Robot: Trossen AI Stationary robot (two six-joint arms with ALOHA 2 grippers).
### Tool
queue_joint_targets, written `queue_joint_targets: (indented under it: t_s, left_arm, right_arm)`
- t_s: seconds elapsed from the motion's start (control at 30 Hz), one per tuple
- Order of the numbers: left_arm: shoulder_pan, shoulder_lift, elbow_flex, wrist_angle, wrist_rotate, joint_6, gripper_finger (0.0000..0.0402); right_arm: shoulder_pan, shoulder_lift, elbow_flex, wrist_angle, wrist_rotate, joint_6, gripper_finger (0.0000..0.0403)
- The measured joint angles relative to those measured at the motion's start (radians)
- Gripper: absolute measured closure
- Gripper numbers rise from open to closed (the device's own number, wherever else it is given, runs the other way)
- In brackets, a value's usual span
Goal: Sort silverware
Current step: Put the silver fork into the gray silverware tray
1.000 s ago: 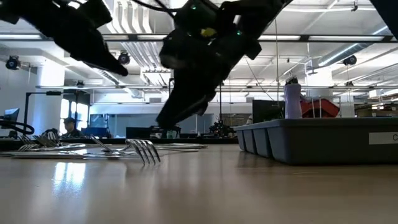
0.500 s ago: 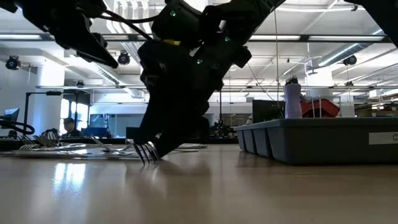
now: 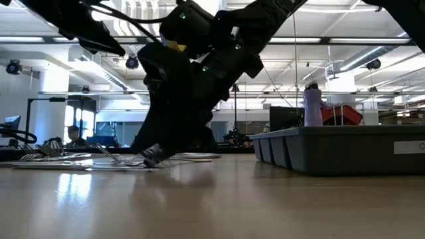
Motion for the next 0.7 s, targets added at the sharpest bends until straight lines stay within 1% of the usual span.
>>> queue_joint_targets:
  t_s: [0.17,0.2,0.3,0.37,0.4,0.5,0.6,0.7]
  left_arm:
    - [0.000,-0.003,-0.001,0.004,0.001,0.011,0.0235]
    - [0.000,-0.003,-0.002,0.005,0.001,0.017,0.0237]
    - [0.000,-0.003,-0.005,0.001,0.002,0.021,0.0240]
    - [0.000,-0.003,-0.005,0.001,0.002,0.031,0.0243]
    - [0.000,-0.003,-0.005,0.001,0.002,0.034,0.0243]
    - [0.000,-0.003,-0.007,0.002,0.001,0.039,0.0244]
    - [0.000,-0.003,-0.009,0.011,0.001,0.046,0.0241]
    - [0.000,-0.003,-0.024,0.031,0.000,0.046,0.0237]
  right_arm:
    - [-0.010,0.026,0.003,0.010,-0.032,-0.003,0.0383]
    - [-0.011,0.026,0.003,0.008,-0.031,-0.012,0.0392]
    - [-0.016,0.013,0.003,-0.023,-0.026,-0.038,0.0395]
    - [-0.019,-0.015,0.001,-0.087,-0.013,-0.068,0.0400]
    - [-0.019,-0.030,0.000,-0.132,0.009,-0.089,0.0401]
    - [-0.015,-0.098,-0.002,-0.266,0.131,-0.168,0.0401]
    - [0.001,-0.185,-0.002,-0.390,0.302,-0.252,0.0402]
    - [0.042,-0.264,-0.002,-0.505,0.488,-0.338,0.0402]
